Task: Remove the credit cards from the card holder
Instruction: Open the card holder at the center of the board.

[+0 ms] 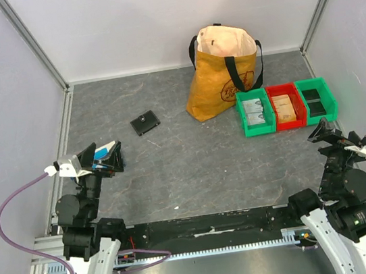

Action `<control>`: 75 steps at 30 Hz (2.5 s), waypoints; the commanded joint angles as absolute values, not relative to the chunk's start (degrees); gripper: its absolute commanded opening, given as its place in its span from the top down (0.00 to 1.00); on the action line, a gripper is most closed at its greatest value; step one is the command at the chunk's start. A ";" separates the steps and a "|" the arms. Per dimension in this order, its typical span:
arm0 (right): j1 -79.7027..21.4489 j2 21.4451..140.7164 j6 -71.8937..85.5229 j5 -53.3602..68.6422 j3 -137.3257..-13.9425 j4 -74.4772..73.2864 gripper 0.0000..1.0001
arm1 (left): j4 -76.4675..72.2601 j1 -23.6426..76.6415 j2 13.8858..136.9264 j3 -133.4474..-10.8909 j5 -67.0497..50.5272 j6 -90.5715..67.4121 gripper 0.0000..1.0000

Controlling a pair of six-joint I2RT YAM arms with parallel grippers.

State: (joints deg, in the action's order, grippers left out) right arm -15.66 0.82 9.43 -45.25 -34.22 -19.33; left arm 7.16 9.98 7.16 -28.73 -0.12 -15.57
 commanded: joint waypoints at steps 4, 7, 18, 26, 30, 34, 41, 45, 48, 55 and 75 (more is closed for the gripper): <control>-16.00 0.35 9.49 -44.82 -35.07 -18.11 0.02 | 5.71 9.49 6.59 -28.83 1.22 -17.23 0.06; -16.00 0.35 9.32 -43.95 -34.63 -17.49 0.02 | 6.24 9.49 7.20 -28.65 2.37 -17.93 0.06; -16.70 0.35 9.32 -36.56 -32.26 -14.94 0.02 | 9.66 9.49 19.22 -31.37 6.51 -22.58 0.07; -19.60 0.35 10.29 -39.55 -32.17 -15.73 0.02 | 0.19 9.49 33.30 -29.71 3.08 -32.95 0.06; -20.04 0.35 9.41 -39.38 -32.52 -16.08 0.02 | -4.65 9.49 39.89 -28.74 4.13 -36.91 0.06; -20.13 0.35 8.53 -39.02 -32.78 -16.35 0.02 | -3.96 9.58 45.43 -29.88 7.20 -36.48 0.05; -20.65 0.35 8.44 -37.44 -32.69 -16.26 0.02 | -3.78 9.49 57.19 -34.44 7.74 -35.24 0.05; -21.88 0.35 8.44 -39.63 -33.13 -16.70 0.02 | -4.30 9.49 68.53 -39.54 3.79 -34.81 0.05; -23.38 0.35 8.52 -39.90 -33.22 -16.79 0.02 | -4.39 9.49 74.86 -43.32 2.64 -34.54 0.07; -25.66 0.35 7.74 -39.21 -34.36 -18.28 0.02 | -4.92 8.00 86.82 -49.12 2.29 -37.09 0.14; -26.81 0.35 6.68 -36.04 -34.45 -18.72 0.02 | -8.69 4.48 104.24 -54.76 -6.94 -38.84 0.48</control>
